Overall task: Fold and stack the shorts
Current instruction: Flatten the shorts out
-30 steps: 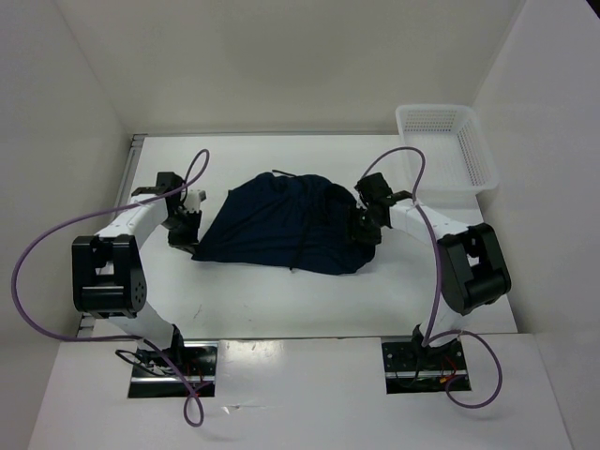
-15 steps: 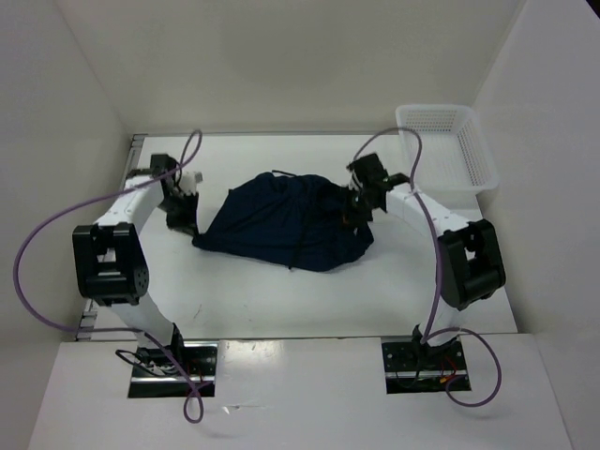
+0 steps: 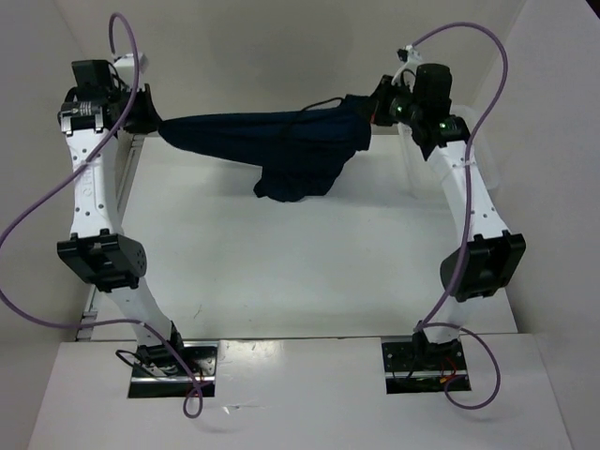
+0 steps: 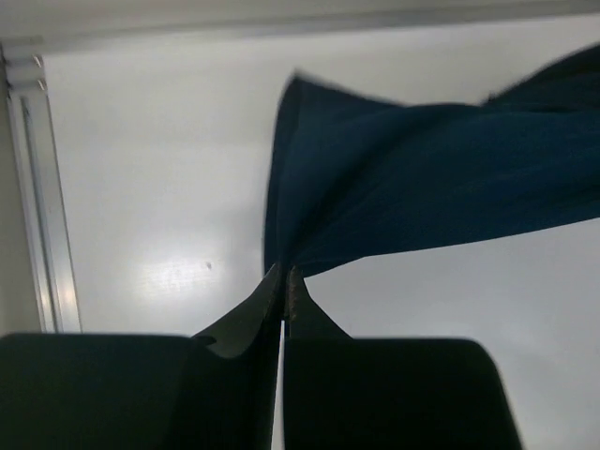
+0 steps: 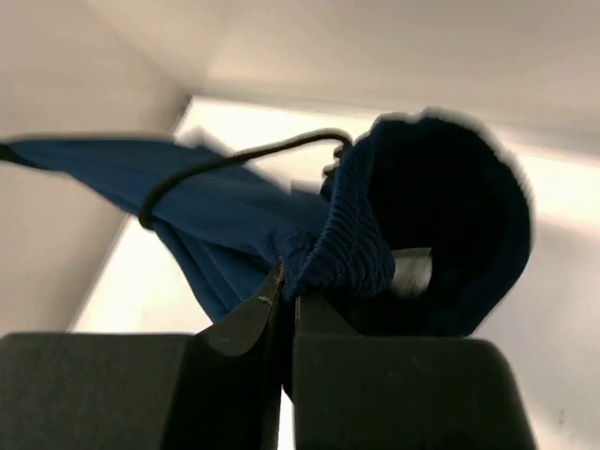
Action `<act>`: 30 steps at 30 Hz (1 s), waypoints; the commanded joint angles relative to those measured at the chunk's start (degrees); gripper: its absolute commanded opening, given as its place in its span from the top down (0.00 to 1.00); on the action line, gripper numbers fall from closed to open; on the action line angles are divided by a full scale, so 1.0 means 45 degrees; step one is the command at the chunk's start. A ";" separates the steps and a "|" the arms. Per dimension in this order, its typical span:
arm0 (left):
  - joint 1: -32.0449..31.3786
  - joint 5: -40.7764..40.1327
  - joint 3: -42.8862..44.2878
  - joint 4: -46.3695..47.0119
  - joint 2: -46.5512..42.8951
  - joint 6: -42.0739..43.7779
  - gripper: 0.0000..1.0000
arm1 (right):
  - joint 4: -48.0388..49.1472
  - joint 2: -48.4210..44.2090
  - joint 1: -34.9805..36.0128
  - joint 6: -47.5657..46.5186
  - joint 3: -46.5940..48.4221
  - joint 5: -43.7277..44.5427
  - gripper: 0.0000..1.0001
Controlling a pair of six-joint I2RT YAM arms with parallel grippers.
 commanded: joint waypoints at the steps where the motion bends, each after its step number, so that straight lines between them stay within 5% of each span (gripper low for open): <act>1: 0.0168 -0.0239 -0.1912 -0.0995 -0.0878 0.0056 1.00 | 0.0514 -0.1346 0.0095 -0.0494 -0.2273 -0.0232 1.00; 7: -0.0438 -0.2132 -0.8668 -0.0116 -0.3302 0.0056 1.00 | 0.1375 -0.3283 0.0212 0.0754 -0.8985 0.0022 1.00; 12: -0.0575 -0.2659 -1.3647 0.0432 -0.3849 0.0056 0.99 | 0.0188 -0.2622 0.0583 0.1907 -1.1727 -0.0348 1.00; 20: -0.0575 -0.2543 -1.5434 0.0453 -0.4338 0.0056 0.95 | -0.0852 -0.3477 0.0583 0.4054 -1.4173 -0.0173 1.00; 27: -0.0575 -0.3110 -1.5865 -0.0542 -0.4924 0.0056 0.90 | -0.2120 -0.5079 0.0583 0.4935 -1.4291 0.1409 0.82; 30: -0.0575 -0.3110 -1.5711 -0.1536 -0.4924 0.0056 0.80 | -0.2493 -0.5451 0.0466 0.4936 -1.4563 0.1409 0.66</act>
